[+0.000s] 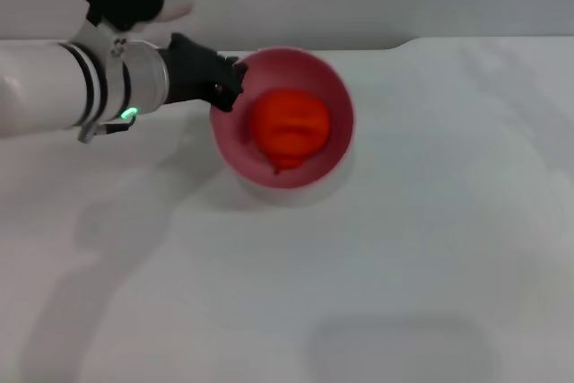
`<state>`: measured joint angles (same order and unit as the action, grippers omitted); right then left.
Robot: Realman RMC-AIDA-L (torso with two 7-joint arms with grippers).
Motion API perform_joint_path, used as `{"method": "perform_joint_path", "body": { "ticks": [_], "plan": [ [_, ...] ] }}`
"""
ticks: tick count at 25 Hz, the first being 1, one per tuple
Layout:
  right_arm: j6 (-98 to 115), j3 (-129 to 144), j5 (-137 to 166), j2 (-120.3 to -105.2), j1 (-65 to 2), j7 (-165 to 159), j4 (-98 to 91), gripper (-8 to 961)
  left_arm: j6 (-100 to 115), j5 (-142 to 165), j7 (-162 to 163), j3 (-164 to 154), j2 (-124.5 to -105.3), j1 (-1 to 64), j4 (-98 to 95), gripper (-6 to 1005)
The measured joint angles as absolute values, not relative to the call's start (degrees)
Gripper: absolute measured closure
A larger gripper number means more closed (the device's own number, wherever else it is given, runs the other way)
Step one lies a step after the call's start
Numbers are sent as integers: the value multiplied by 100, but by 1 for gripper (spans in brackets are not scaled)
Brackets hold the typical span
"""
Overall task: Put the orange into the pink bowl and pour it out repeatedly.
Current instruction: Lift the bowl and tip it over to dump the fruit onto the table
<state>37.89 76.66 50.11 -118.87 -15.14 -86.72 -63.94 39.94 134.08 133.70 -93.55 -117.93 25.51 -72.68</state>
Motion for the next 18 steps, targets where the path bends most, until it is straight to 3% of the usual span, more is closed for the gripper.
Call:
{"method": "perform_joint_path", "body": {
  "ticks": [4,7,9,18],
  "plan": [
    [4203,7503,4610,-11882,-1658,-8350,-5941,356,2813,13626,13166,-10100,-11794,1947,-7797,958],
    [4303,7462,4591,-11876,-1727,-8343,-5818,356,2813,13626,13166,-10100,-11794,1947,-7797,958],
    [4321,7451,4585,-11875,-1753,-8339,-5797,355,1449,13683,12397,-10935,-11794,1342,-8109,958],
    [4563,7457,4564,-11881,-1876,-8370,-5811,356,-743,13686,10557,-12160,-11839,1070,-7510,958]
  ]
}}
